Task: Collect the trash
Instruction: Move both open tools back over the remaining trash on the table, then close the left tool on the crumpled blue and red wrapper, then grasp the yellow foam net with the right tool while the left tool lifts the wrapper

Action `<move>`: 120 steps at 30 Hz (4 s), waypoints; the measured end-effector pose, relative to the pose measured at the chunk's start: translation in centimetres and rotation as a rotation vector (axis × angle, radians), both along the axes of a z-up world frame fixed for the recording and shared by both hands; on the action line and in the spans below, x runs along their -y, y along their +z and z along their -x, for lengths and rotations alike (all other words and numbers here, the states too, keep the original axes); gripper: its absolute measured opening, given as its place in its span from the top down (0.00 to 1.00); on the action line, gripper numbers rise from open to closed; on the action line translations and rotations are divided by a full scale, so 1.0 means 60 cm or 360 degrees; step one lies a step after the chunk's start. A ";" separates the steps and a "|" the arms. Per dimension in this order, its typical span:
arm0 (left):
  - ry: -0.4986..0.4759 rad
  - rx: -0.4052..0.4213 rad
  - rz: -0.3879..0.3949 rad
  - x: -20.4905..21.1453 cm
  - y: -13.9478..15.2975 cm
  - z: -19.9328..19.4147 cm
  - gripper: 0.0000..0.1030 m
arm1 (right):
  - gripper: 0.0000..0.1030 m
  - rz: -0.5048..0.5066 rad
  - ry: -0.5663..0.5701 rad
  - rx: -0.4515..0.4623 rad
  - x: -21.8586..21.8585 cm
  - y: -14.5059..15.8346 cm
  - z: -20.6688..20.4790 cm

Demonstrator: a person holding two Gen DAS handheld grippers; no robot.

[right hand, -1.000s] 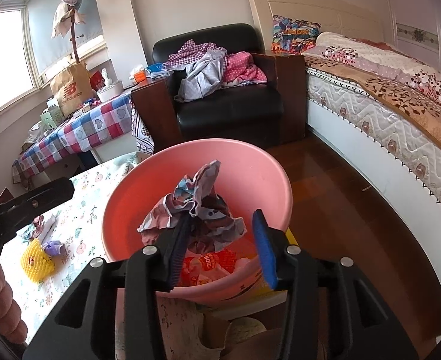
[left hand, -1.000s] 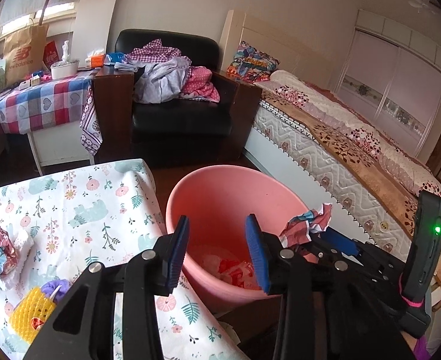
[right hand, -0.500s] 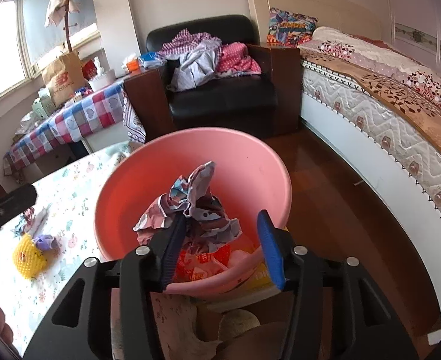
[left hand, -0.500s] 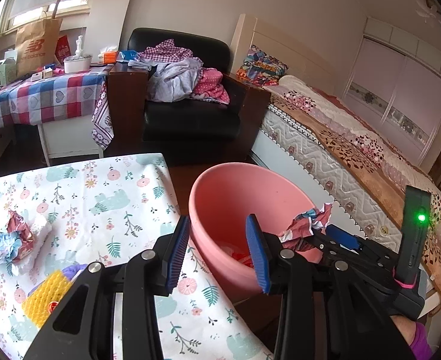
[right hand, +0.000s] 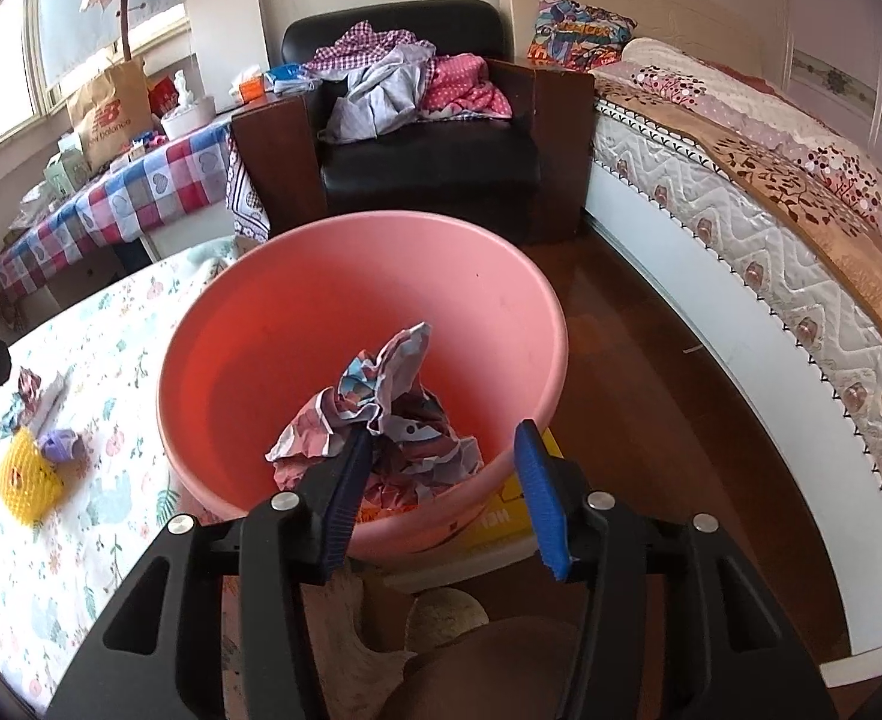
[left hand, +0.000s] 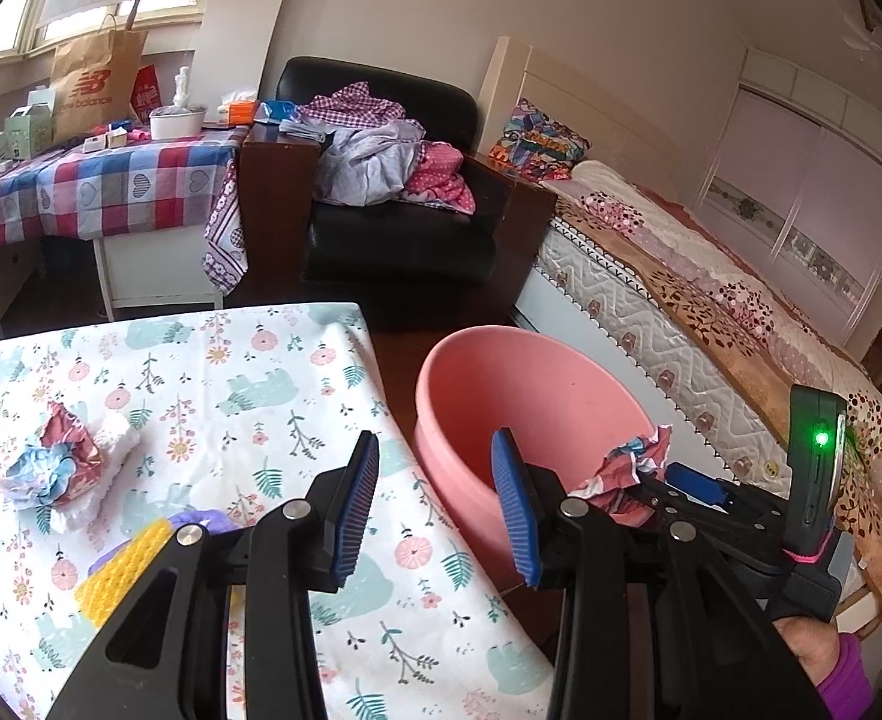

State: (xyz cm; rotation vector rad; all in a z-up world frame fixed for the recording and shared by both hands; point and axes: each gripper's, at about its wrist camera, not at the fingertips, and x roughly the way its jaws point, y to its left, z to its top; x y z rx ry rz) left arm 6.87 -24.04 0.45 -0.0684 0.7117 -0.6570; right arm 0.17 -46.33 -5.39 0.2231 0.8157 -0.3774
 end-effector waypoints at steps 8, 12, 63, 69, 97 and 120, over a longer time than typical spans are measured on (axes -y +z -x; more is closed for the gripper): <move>0.0077 -0.0012 0.0023 -0.045 -0.003 -0.008 0.63 | 0.51 0.0037 0.0023 -0.0054 -0.010 -0.002 0.013; 0.0121 -0.0015 0.0034 -0.072 -0.002 -0.013 0.63 | 0.51 0.0046 0.0025 -0.0054 -0.014 0.004 0.021; 0.0611 -0.0310 -0.0160 -0.367 -0.153 -0.151 0.59 | 0.51 -0.0457 0.0865 -0.0025 -0.333 0.002 -0.070; 0.0594 -0.0340 -0.0083 -0.380 -0.160 -0.153 0.92 | 0.51 -0.0494 0.0897 -0.0032 -0.346 -0.004 -0.080; 0.0649 -0.0312 0.0018 -0.500 -0.114 0.007 1.00 | 0.51 -0.0668 0.0855 0.0003 -0.346 -0.005 -0.170; 0.0820 -0.0641 0.0286 -0.491 -0.148 -0.072 0.63 | 0.96 -0.0757 0.1046 -0.0020 -0.377 -0.011 -0.084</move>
